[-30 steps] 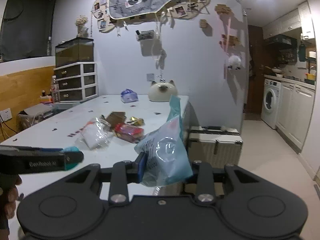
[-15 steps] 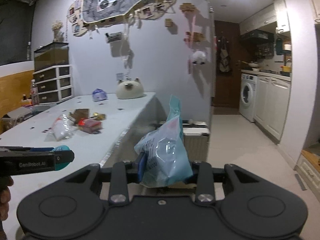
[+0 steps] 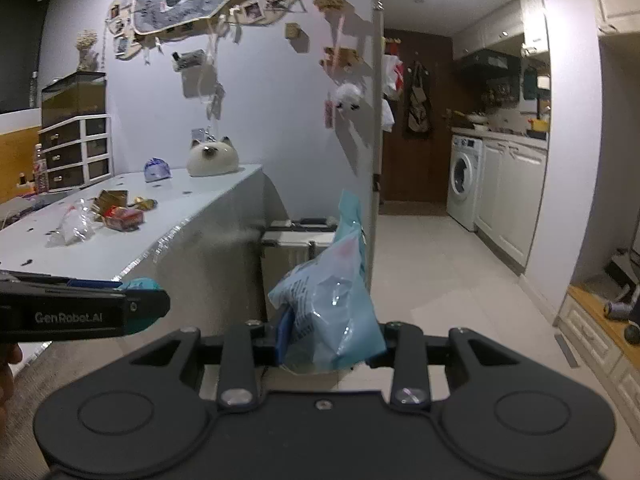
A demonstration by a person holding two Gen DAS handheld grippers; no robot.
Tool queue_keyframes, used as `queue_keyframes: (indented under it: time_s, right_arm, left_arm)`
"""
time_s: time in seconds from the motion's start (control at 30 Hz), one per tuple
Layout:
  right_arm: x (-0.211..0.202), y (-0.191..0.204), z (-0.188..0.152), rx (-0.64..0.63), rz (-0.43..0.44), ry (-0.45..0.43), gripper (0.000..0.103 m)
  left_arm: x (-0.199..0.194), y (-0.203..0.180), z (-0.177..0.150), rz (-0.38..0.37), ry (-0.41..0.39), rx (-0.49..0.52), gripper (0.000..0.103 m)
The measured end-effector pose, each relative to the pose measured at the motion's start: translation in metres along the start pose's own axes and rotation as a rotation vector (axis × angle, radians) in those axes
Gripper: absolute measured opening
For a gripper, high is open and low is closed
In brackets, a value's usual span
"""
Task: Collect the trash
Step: 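Carry the cap in left tool and snack bag in right tool to the wastebasket, then open left tool dropping the cap while right tool releases the snack bag into the wastebasket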
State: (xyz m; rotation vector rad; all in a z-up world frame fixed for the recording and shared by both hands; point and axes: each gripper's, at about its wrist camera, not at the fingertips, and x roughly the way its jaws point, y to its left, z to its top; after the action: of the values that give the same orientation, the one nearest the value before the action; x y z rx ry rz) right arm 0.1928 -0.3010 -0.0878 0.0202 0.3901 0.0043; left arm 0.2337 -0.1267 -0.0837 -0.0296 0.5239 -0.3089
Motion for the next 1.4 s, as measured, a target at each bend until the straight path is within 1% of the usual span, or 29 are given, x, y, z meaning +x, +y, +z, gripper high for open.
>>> queue_keyframes:
  time_s: [0.17,0.27,0.43,0.7,0.83,0.97,1.03,1.17,1.4]
  right_arm:
    - [0.013,-0.014,-0.021,0.010,-0.016,0.035,0.035]
    - [0.024,-0.023,-0.036,0.015,-0.025,0.068,0.035]
    - [0.046,-0.040,-0.065,0.040,-0.047,0.131,0.035]
    - [0.096,-0.055,-0.114,0.094,-0.071,0.250,0.035]
    - [0.124,-0.059,-0.138,0.116,-0.077,0.316,0.035]
    - [0.161,-0.060,-0.162,0.149,-0.070,0.393,0.035]
    - [0.184,-0.062,-0.178,0.194,-0.059,0.448,0.035]
    - [0.225,-0.060,-0.210,0.246,-0.045,0.549,0.035]
    - [0.270,-0.052,-0.269,0.231,-0.012,0.703,0.036]
  left_arm:
    - [0.019,-0.015,-0.013,-0.010,0.020,-0.017,0.049]
    - [0.033,-0.022,-0.023,-0.002,0.038,-0.025,0.049]
    - [0.071,-0.031,-0.043,0.012,0.097,-0.012,0.049]
    - [0.136,-0.029,-0.081,0.012,0.207,-0.024,0.049]
    - [0.170,-0.018,-0.105,-0.002,0.269,-0.072,0.049]
    - [0.210,-0.004,-0.133,-0.013,0.358,-0.123,0.049]
    - [0.229,0.002,-0.147,-0.008,0.402,-0.140,0.049]
    - [0.263,0.012,-0.173,0.008,0.483,-0.139,0.049]
    - [0.306,0.025,-0.205,0.025,0.579,-0.149,0.049]
